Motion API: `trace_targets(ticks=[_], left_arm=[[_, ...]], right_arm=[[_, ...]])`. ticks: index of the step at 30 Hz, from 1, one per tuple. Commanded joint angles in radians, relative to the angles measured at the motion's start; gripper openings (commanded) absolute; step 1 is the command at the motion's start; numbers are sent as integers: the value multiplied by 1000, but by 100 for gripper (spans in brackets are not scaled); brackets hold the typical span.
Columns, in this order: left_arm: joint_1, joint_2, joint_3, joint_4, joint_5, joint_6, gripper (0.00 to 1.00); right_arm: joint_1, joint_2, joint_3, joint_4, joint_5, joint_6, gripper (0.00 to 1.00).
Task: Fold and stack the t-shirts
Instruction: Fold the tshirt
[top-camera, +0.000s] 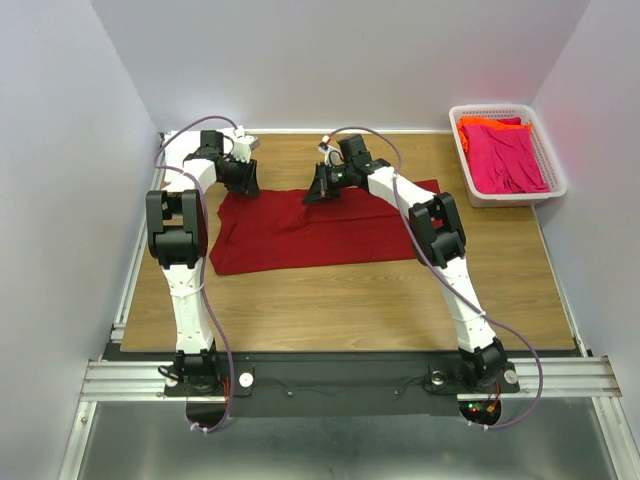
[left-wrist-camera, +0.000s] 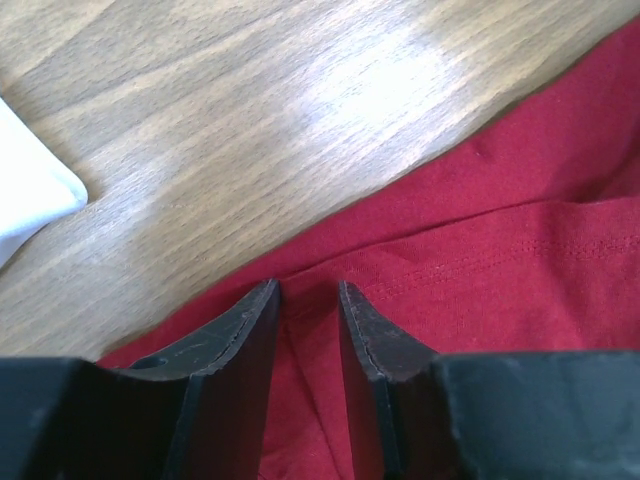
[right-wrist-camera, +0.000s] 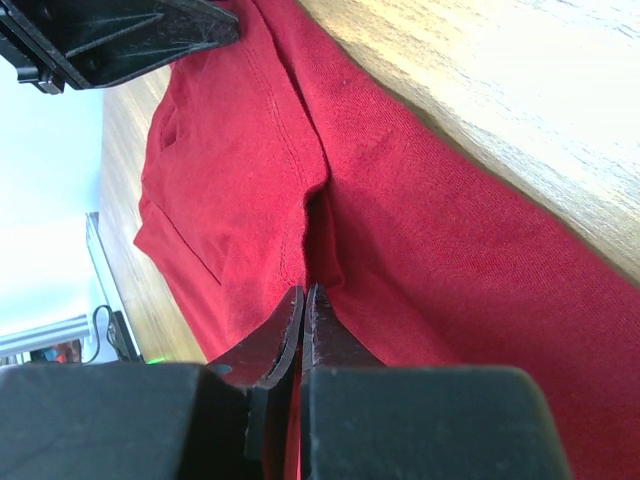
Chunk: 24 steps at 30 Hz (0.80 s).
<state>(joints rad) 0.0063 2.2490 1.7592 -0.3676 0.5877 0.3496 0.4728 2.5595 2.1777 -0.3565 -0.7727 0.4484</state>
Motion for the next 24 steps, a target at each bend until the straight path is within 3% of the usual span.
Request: trace_targets(ticks=[1,4,11,15,24], left_arm=[[-3,-8,17,-11,38,9,36],[-3,-17,16,-8,40,11,29],[-3,-29,11,2,29,11,0],[-3,-63,-13,2,31,12,0],[17,-299,-194,33,-22,46,0]], right_arm=[[6,1,1,45,6,-14,0],[6,2,-1,44,7,-16,1],[6,2,-6,44,7,-17,1],[7,-2,-2,45,9,-23,1],[4,-44,2,44,90,-88,1]])
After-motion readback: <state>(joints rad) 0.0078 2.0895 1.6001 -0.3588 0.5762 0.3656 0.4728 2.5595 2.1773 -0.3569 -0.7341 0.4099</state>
